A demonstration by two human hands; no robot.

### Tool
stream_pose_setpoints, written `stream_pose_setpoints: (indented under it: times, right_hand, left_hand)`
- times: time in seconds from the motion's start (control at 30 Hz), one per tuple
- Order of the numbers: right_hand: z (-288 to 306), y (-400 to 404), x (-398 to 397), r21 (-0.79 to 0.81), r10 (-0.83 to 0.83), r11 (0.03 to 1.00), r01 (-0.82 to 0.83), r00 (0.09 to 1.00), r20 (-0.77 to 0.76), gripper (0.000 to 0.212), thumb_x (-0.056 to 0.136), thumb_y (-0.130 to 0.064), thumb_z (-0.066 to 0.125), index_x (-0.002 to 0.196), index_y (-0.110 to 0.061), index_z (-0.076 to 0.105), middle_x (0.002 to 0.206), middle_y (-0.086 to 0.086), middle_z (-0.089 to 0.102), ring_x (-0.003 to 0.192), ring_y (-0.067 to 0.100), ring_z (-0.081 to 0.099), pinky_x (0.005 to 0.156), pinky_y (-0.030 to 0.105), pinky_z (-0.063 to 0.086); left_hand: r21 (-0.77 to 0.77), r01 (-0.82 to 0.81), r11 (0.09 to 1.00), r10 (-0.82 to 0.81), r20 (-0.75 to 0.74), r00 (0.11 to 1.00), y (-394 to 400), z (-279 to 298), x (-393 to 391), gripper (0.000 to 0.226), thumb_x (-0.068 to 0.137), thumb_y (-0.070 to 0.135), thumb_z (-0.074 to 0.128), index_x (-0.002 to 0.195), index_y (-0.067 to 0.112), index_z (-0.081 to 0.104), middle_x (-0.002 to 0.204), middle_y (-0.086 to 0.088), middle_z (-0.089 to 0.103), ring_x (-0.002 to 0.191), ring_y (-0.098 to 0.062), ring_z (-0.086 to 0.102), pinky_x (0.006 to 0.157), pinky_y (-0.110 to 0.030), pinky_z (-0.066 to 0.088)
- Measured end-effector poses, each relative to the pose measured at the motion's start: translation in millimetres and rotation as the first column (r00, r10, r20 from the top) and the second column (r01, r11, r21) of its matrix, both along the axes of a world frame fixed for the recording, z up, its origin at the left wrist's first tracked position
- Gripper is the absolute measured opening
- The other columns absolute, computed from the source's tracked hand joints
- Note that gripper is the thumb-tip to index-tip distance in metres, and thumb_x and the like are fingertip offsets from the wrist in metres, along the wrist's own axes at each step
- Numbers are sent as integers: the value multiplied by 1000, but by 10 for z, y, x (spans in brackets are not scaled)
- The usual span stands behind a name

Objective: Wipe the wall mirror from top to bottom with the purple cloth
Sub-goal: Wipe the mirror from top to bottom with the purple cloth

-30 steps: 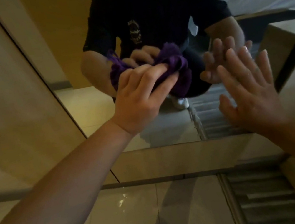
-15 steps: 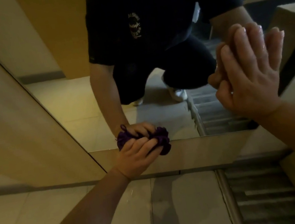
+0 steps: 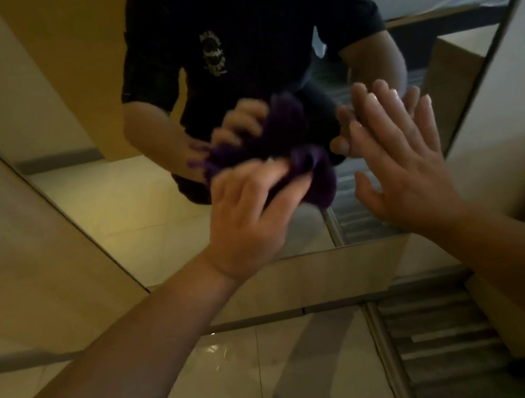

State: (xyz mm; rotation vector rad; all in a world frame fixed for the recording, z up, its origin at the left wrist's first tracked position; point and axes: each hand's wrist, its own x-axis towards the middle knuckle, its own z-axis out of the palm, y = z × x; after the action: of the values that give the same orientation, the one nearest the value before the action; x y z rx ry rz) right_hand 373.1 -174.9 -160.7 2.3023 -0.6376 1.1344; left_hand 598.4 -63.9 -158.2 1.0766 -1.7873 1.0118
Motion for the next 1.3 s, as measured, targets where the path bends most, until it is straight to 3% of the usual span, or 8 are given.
stream_pose_setpoints:
  times: [0.17,0.33,0.47,0.7,0.87,0.97,1.13,1.3]
  right_hand:
    - [-167,-117,-159,25,-91,996,90,995,42,66,97,-24,52,155,-10,23,161,12,13,150,33,8,116,64,9]
    - [-254,-242,-138,-32,-85,996,88,992,92,59,96,-20,54,150,-8,35,155,18,25,149,30,10,118,61,8]
    - [-321,-389,-120,-149,-62,986,77,992,107,66,95,-20,50,156,-13,25,166,6,8,153,25,3,120,54,3]
    - [-319,-426,-122,-191,-88,976,103,993,82,67,98,-26,42,158,-15,16,167,3,-2,153,24,-2,120,54,1]
    - [-185,-185,-244,-5,-41,999,41,999,12,53,103,-26,38,153,-11,31,162,12,18,152,29,10,122,55,6]
    - [-115,-103,-449,100,-40,994,34,998,53,48,105,-22,36,151,-10,32,159,15,24,151,32,14,122,57,10]
    - [6,-241,-697,67,-122,991,118,991,61,44,104,-9,42,148,-9,39,158,16,28,150,34,16,121,58,8]
    - [65,-424,-841,-65,-109,992,109,994,3,57,95,6,54,148,-10,41,159,10,25,148,31,20,120,57,7]
  left_hand:
    - [-159,-113,981,133,116,984,-491,324,-233,21,92,19,74,112,25,76,113,1,72,98,-21,67,81,-38,48]
    - [-32,-61,998,68,378,923,-429,-735,-72,27,92,22,72,119,22,71,121,-3,65,101,-22,62,81,-37,43]
    - [138,-37,990,-32,470,882,-284,-1657,139,23,98,17,58,118,20,68,124,-3,58,104,-19,58,85,-33,39]
    - [362,-74,929,-121,486,866,-140,-1741,187,29,101,12,45,119,18,67,123,-2,61,105,-22,59,85,-34,39]
    - [499,-41,866,-175,378,909,58,-1378,121,36,90,13,47,121,15,66,121,-7,60,104,-27,58,85,-37,38]
    - [371,29,928,-130,248,960,15,-838,-115,33,94,8,57,125,16,63,125,-6,55,105,-29,56,83,-41,42]
    - [-24,8,1000,-7,40,999,-424,284,-594,27,92,15,75,119,18,71,121,-4,59,102,-26,59,81,-43,45]
    - [-106,-95,990,112,165,980,-734,362,-851,19,97,19,68,114,23,74,114,-2,71,98,-24,66,81,-39,46]
